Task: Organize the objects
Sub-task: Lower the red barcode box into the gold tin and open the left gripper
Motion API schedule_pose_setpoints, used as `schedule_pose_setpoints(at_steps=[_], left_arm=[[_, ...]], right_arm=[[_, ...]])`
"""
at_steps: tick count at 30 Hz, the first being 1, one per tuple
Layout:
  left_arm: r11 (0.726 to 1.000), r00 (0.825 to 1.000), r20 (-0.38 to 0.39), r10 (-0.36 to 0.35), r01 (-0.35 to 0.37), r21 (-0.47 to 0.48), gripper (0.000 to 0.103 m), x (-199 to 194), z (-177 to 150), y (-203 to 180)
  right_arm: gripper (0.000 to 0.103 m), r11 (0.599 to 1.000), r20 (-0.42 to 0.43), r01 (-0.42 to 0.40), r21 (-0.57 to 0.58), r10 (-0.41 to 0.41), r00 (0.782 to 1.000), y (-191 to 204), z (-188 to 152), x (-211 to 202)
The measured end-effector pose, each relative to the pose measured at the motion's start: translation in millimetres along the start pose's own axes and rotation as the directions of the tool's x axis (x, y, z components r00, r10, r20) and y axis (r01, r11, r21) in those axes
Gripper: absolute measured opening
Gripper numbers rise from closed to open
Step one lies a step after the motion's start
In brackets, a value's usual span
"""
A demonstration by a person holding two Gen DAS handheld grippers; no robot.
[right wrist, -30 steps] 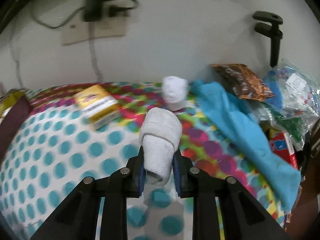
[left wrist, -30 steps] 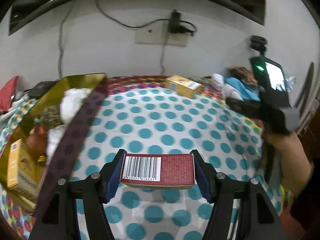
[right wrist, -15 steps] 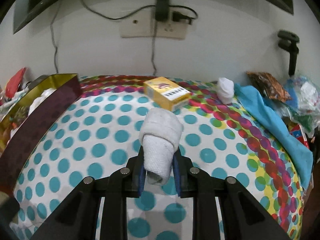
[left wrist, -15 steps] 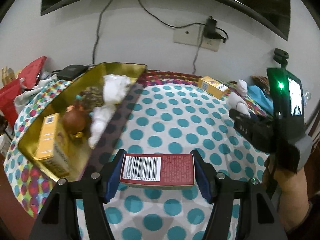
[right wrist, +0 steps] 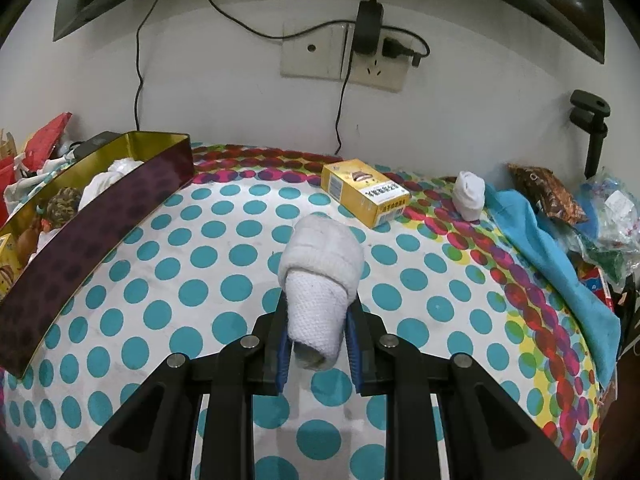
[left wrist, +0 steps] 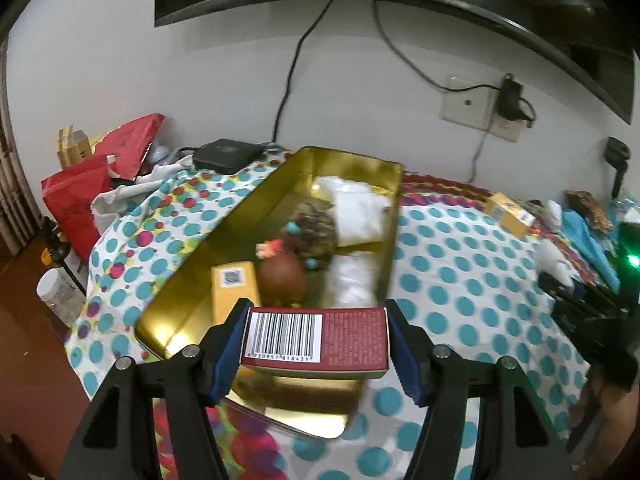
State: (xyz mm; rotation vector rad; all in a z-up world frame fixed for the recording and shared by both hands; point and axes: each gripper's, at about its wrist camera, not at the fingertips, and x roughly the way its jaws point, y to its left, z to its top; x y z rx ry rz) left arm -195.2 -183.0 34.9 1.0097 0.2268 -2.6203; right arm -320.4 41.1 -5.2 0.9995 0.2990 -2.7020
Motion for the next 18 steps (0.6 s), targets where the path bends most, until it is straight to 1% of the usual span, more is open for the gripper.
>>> schedule_pose_setpoints(at_steps=[2, 4, 7, 8, 10, 11, 13, 15, 16, 18], left_arm=[[1.0, 1.0, 0.003, 0.011, -0.011, -0.005, 0.066, 3.1, 8.4, 5.6], [0.999, 0.999, 0.014, 0.034, -0.034, 0.017, 0.066, 9.2, 19.9, 5.8], [0.996, 0.998, -0.001, 0.065, -0.065, 0.055, 0.066, 23.5, 31.8, 4.1], [0.994, 0.996, -0.012, 0.092, -0.091, 0.062, 0.066, 29.5, 36.4, 3.7], [0.993, 0.995, 0.01, 0.102, -0.103, 0.057, 0.067, 31.7, 43.0, 4.2], [0.992, 0.994, 0.013, 0.105, -0.106, 0.071, 0.067, 34.9, 45.6, 3.6], [0.984, 0.99, 0.014, 0.142, -0.142, 0.111, 0.067, 39.4, 48.1, -0.8], [0.98, 0.992, 0.032, 0.121, -0.124, 0.154, 0.073, 37.8, 46.9, -6.9], [0.98, 0.994, 0.028, 0.104, -0.107, 0.169, 0.073, 36.1, 44.9, -9.4], [0.982, 0.996, 0.036, 0.083, -0.088, 0.166, 0.073, 31.4, 41.0, -11.7]], right_arm=[[0.021, 1.0, -0.002, 0.001, 0.0, -0.001, 1.0, -0.2, -0.5, 0.4], [0.021, 1.0, 0.003, 0.0, -0.002, 0.0, 1.0, -0.2, -0.6, 0.0], [0.021, 1.0, 0.004, 0.001, -0.01, -0.001, 1.0, 0.9, -0.3, 1.2], [0.021, 1.0, 0.004, 0.003, -0.012, -0.003, 1.0, 1.3, -0.3, 1.0], [0.021, 1.0, 0.005, 0.004, -0.012, -0.003, 1.0, 1.5, -0.2, 1.0], [0.021, 1.0, 0.005, 0.004, -0.011, -0.004, 1.0, 1.9, -0.3, 0.7], [0.021, 1.0, 0.004, 0.004, -0.012, -0.003, 1.0, 2.0, -0.2, 1.1], [0.022, 1.0, 0.0, 0.003, -0.015, -0.003, 1.0, 2.1, -0.1, 1.6], [0.022, 1.0, -0.001, 0.003, -0.016, -0.003, 1.0, 3.1, -0.3, 1.3], [0.022, 1.0, -0.003, 0.002, -0.017, -0.002, 1.0, 3.7, -0.5, 1.4]])
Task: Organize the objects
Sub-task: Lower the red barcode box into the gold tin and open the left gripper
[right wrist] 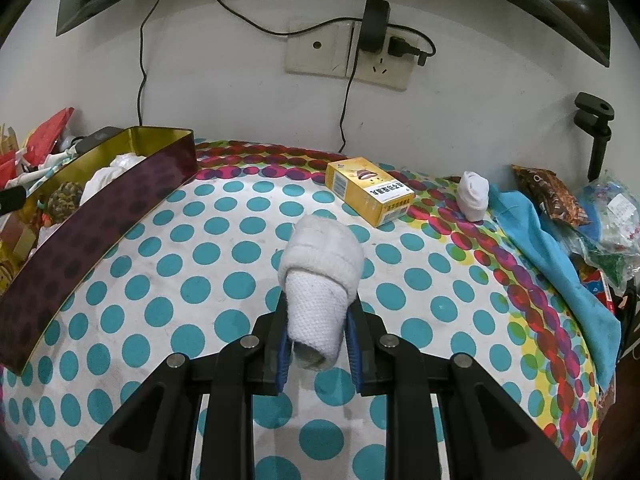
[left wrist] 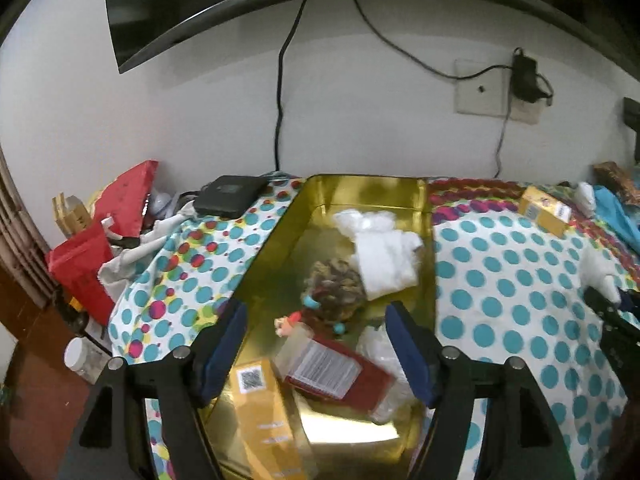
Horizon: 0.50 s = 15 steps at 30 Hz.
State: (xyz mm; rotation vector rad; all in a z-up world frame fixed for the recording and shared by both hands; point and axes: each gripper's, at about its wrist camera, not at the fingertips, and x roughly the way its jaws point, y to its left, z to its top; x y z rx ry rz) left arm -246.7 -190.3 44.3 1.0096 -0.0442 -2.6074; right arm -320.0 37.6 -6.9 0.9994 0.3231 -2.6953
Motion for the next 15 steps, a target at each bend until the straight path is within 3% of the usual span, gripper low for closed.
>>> schedule_pose_setpoints(at_steps=[9, 15], left_arm=[[0.997, 0.997, 0.027, -0.071, 0.07, 0.027, 0.074, -46.7, -50.3, -13.6], [0.99, 0.994, 0.02, -0.112, 0.113, -0.085, 0.074, -71.6, -96.4, 3.2]], right_arm=[[0.022, 1.0, 0.0, -0.003, 0.001, 0.003, 1.0, 0.0, -0.4, 0.2], [0.022, 1.0, 0.002, -0.002, 0.0, 0.002, 1.0, -0.7, -0.4, -0.4]])
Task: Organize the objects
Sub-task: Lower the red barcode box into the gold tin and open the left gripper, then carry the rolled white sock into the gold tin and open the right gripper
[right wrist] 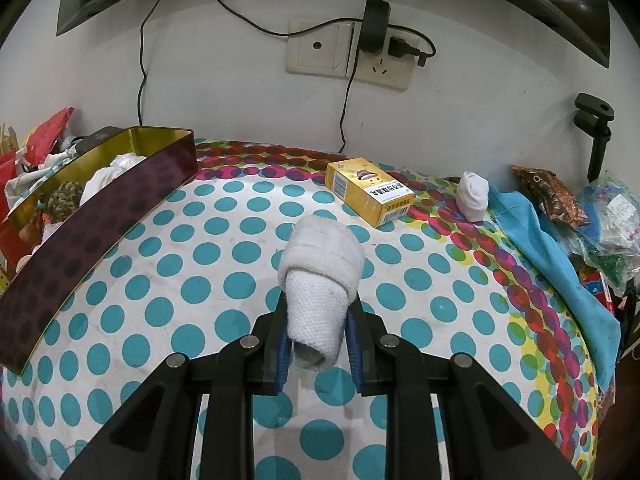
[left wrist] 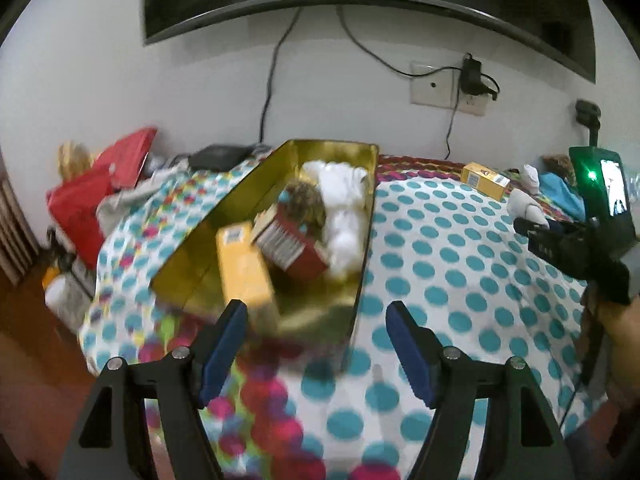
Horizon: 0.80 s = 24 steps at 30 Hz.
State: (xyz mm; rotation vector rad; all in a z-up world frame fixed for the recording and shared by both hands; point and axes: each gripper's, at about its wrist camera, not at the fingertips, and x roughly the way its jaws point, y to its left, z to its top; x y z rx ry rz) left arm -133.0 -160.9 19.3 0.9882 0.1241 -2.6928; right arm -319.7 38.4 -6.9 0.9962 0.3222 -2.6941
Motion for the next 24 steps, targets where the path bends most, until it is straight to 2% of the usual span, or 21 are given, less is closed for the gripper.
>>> schedule_pose_setpoints(at_steps=[4, 7, 12, 15, 17, 24], left_arm=[[0.999, 1.0, -0.007, 0.008, -0.008, -0.052, 0.074, -2.3, -17.3, 16.0], [0.997, 0.999, 0.01, 0.033, -0.033, -0.065, 0.074, -2.5, -18.4, 24.2], [0.996, 0.998, 0.052, 0.037, -0.033, -0.085, 0.074, -8.8, -18.9, 31.9], [0.995, 0.998, 0.058, 0.016, -0.01, -0.1, 0.074, -11.6, -18.1, 35.1], [0.995, 0.997, 0.069, 0.035, -0.028, -0.092, 0.074, -12.5, -17.7, 35.3], [0.989, 0.998, 0.063, 0.028, -0.018, -0.15, 0.074, -12.2, -17.2, 48.1]], right_arm=[[0.022, 1.0, 0.008, -0.004, -0.013, 0.004, 1.0, 1.3, 1.2, -0.4], [0.022, 0.999, 0.003, 0.006, -0.037, -0.005, 1.0, 6.0, 1.6, 0.1], [0.022, 0.996, 0.019, 0.021, -0.081, -0.019, 1.0, 21.4, 2.3, -4.2], [0.022, 0.998, 0.018, -0.04, -0.043, 0.041, 0.999, 37.4, 11.0, -11.0], [0.022, 0.996, 0.033, -0.074, -0.044, 0.075, 0.997, 53.7, 19.9, -17.6], [0.022, 0.971, 0.07, -0.204, -0.122, 0.213, 0.974, 134.8, 59.0, -36.9]])
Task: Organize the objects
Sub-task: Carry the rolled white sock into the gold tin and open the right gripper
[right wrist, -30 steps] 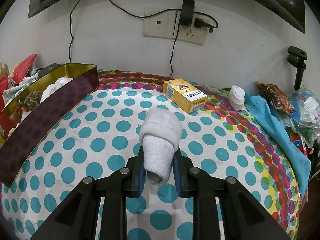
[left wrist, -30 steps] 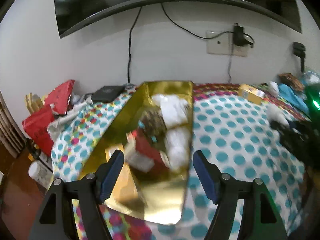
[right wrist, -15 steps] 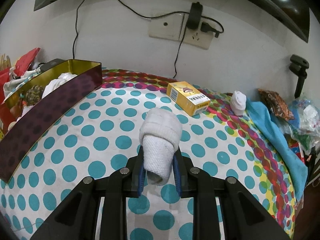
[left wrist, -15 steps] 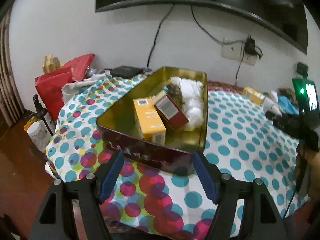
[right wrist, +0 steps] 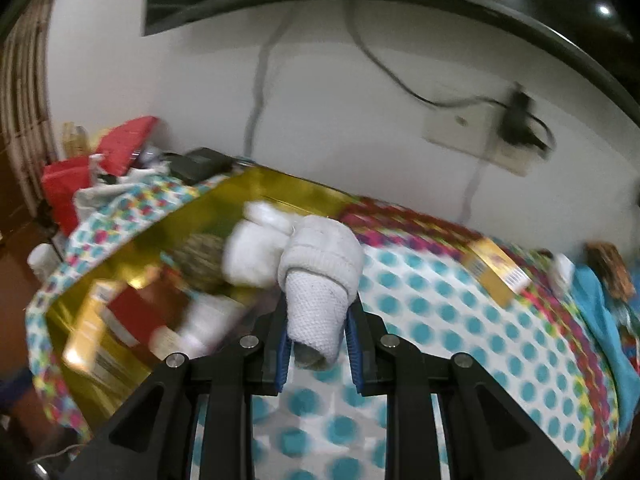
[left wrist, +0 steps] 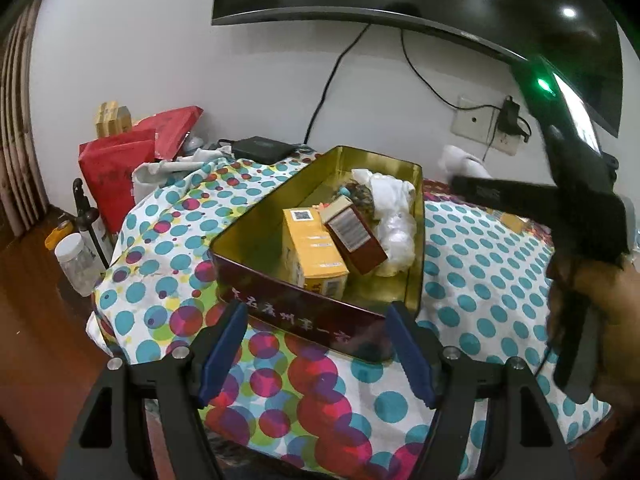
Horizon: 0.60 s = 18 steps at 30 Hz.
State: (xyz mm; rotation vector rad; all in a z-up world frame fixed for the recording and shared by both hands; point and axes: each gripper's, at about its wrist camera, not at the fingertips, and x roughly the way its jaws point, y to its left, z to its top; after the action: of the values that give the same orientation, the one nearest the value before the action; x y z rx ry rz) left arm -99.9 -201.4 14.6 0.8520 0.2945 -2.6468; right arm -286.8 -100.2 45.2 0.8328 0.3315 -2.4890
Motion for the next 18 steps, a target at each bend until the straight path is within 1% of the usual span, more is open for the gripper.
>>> schedule_pose_setpoints(at_steps=[4, 8, 11, 12, 16, 17, 18], left_arm=[[1.0, 1.0, 0.003, 0.01, -0.01, -0.029, 0.074, 1.5, 1.2, 8.6], [0.999, 1.0, 0.0, 0.014, -0.014, -0.041, 0.074, 3.1, 1.7, 13.4], [0.999, 1.0, -0.002, 0.008, -0.008, -0.042, 0.074, 3.4, 0.7, 12.4], [0.999, 1.0, -0.003, 0.007, -0.007, -0.036, 0.074, 3.8, 0.3, 11.6], [1.0, 1.0, -0.009, 0.006, -0.007, -0.018, 0.074, 5.7, -1.7, 6.6], [1.0, 1.0, -0.009, 0.004, -0.004, -0.013, 0.074, 5.9, -2.3, 5.4], [1.0, 1.0, -0.007, 0.006, -0.006, -0.007, 0.074, 5.9, -2.7, 4.3]], right_arm=[[0.022, 0.997, -0.01, -0.078, 0.001, 0.078, 0.997, 27.7, 14.3, 11.1], [0.023, 0.992, -0.025, -0.129, 0.015, 0.129, 0.991, 44.7, 21.1, 21.0], [0.026, 0.986, -0.041, -0.166, 0.019, 0.167, 0.985, 55.2, 22.7, 27.6], [0.028, 0.986, -0.045, -0.167, 0.018, 0.168, 0.985, 57.5, 22.2, 28.3], [0.03, 0.984, -0.045, -0.179, 0.016, 0.18, 0.983, 60.8, 23.3, 29.3], [0.032, 0.984, -0.041, -0.177, 0.018, 0.177, 0.983, 59.9, 24.0, 28.9], [0.038, 0.983, -0.039, -0.183, 0.027, 0.184, 0.982, 57.6, 24.5, 28.0]])
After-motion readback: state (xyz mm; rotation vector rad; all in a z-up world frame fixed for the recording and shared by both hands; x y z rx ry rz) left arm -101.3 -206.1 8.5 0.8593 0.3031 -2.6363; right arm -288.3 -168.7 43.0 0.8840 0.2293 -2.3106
